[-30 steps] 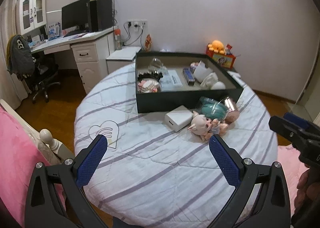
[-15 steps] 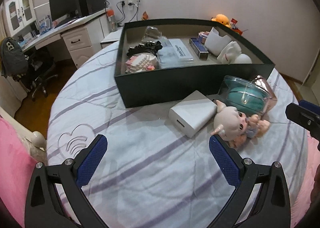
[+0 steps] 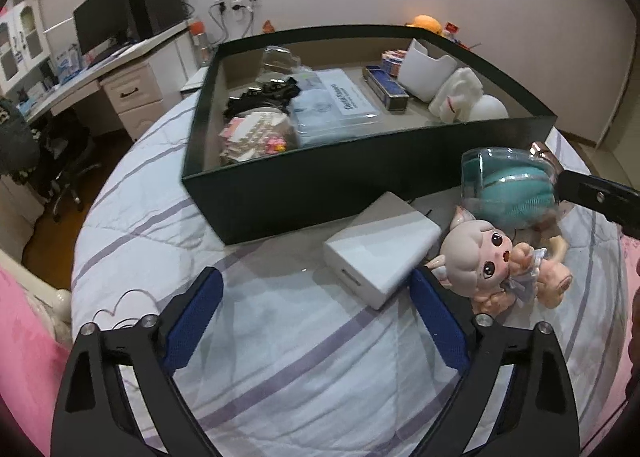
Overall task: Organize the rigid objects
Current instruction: 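Grasp the rose-gold canister with the right gripper while the left grasps the white power adapter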
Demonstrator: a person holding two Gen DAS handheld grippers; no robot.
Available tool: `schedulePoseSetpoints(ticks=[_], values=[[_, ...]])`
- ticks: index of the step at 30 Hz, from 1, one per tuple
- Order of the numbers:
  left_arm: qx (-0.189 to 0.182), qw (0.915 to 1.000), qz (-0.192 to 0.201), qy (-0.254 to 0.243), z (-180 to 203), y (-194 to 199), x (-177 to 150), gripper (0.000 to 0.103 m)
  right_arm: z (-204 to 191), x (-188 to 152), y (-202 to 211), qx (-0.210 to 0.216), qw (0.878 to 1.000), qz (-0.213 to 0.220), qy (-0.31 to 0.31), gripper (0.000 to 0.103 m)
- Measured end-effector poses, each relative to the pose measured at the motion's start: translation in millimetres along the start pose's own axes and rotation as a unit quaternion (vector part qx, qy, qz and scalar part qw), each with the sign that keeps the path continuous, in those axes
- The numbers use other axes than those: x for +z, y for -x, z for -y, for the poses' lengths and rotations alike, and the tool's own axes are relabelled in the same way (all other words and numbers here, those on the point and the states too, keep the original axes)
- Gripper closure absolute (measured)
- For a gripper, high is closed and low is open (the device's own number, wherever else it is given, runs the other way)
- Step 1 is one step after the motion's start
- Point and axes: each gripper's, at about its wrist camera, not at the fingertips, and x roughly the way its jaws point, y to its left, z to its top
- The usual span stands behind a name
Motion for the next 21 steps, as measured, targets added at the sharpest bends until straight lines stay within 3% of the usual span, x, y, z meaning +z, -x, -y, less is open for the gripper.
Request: schedulePoseSetpoints(ticks=[3, 7, 9, 15, 17, 21], values=[[-0.010, 0.9999, -0.009, -0.008, 3.8, -5.2, 0.8, 0.017, -0.9, 1.6, -6.1, 0.006, 1.000, -0.007, 0.007, 0.016], [-0.020, 0.9996, -0.009, -0.020, 9.0, -5.6, 2.7, 0.025, -4.6, -0.3, -17.2, 0.007, 1.000, -0.024, 0.019, 0.032], [-0.026, 0.9993, -0.009, -0.024, 10.6, -5.0, 3.5, 0.028, -5.4, -1.8, -22.0, 0.005, 1.000, -0.024, 0.017, 0.033], [-0.022, 0.9990, -0.011, -0.036, 16.0, -9.4, 8.0, 0.023, -7.8, 1.2, -28.5, 0.000, 0.999, -0.015, 0.031, 0.041], [-0.025, 0.9989, -0.010, -0.039, 18.2, -11.0, 10.0, 0.023, -12.2, 0.2, -29.0, 0.005, 0.999, -0.014, 0.043, 0.055], [-0.056, 0.9981, -0.013, -0.025, 17.7, -10.8, 10.8, 0.042, -17.1, -3.2, -27.7, -0.002, 0.999, -0.009, 0.054, 0.056]])
